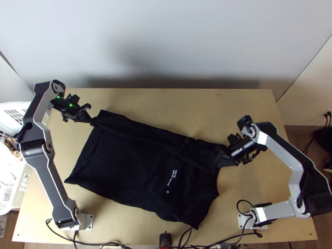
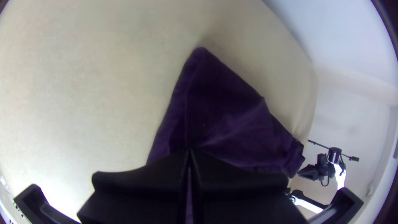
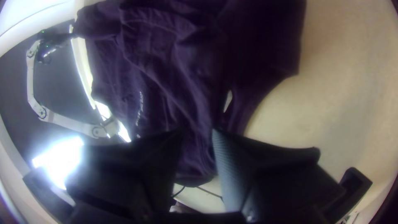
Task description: Fold the t-shirt
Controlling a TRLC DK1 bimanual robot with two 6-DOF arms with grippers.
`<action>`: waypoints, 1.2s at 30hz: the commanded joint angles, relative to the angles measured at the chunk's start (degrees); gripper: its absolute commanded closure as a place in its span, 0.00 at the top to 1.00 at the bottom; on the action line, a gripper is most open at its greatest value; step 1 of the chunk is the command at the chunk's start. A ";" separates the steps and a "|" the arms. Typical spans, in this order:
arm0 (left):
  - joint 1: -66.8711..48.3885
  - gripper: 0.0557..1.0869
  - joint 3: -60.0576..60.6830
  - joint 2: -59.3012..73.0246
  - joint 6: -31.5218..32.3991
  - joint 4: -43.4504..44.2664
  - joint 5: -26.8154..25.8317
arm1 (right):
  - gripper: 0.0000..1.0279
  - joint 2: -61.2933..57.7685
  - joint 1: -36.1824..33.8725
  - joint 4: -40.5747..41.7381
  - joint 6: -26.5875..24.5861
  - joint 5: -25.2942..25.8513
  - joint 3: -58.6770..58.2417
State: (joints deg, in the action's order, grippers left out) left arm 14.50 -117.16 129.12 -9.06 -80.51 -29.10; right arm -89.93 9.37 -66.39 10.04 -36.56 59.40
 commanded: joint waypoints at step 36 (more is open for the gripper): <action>-5.45 0.95 25.67 -33.85 -9.22 5.01 0.89 | 0.95 14.87 20.61 -14.56 4.46 1.75 5.99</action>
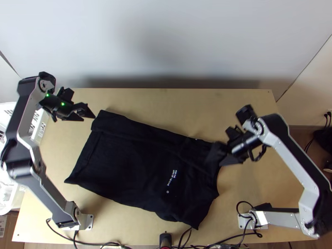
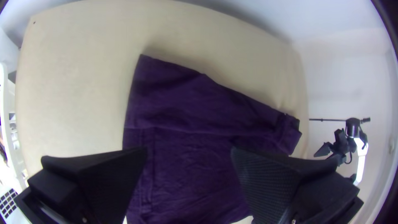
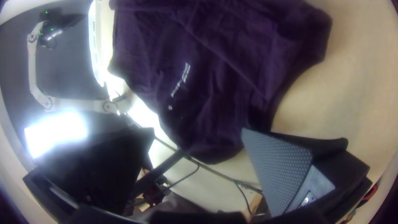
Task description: Fold the t-shirt
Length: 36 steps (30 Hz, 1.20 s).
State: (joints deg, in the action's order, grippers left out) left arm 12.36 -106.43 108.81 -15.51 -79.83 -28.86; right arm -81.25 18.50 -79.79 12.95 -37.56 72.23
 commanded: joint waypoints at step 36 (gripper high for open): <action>-6.56 0.95 39.37 -19.34 16.65 34.92 8.47 | 0.95 6.28 9.45 35.84 23.44 25.34 -16.50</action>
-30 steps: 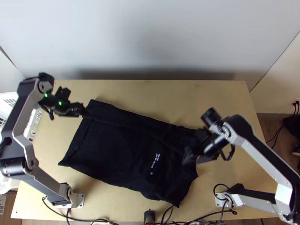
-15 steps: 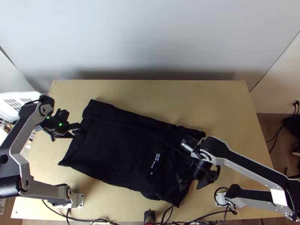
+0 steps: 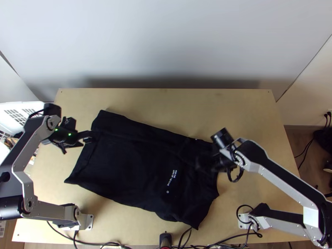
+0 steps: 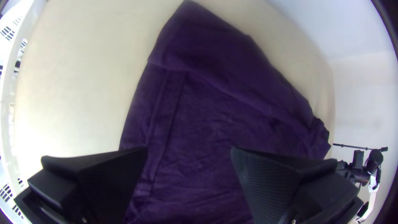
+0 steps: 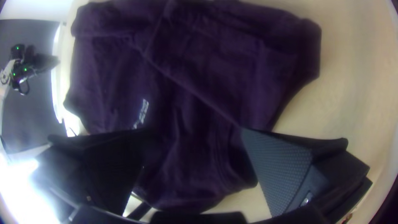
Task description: Fold the t-shirt
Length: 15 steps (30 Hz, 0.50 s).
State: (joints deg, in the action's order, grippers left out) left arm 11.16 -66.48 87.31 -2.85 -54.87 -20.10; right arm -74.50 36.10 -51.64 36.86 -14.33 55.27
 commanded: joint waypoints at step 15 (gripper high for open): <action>-8.96 0.95 -9.20 11.57 7.33 15.41 -0.38 | 0.93 -7.24 -27.57 15.07 -9.53 4.57 -3.15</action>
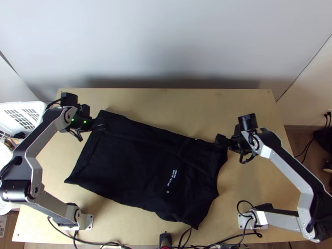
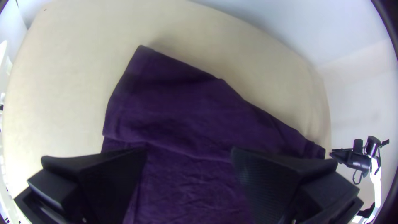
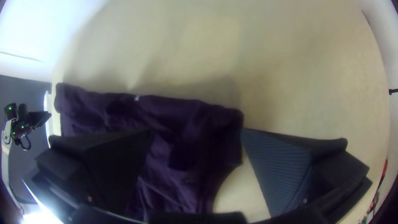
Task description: Fold the t-shirt
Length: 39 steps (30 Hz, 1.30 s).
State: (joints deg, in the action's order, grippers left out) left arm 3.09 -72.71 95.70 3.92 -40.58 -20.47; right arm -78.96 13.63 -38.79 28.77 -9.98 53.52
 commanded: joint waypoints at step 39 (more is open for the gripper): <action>3.24 0.95 -1.65 3.44 -1.81 0.68 -0.01 | 0.03 -17.11 -6.42 7.32 11.57 -2.50 2.73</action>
State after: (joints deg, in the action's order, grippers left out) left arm 5.74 -74.26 99.35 2.61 -39.97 -20.38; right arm -94.41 7.70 -31.57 39.55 -12.82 54.13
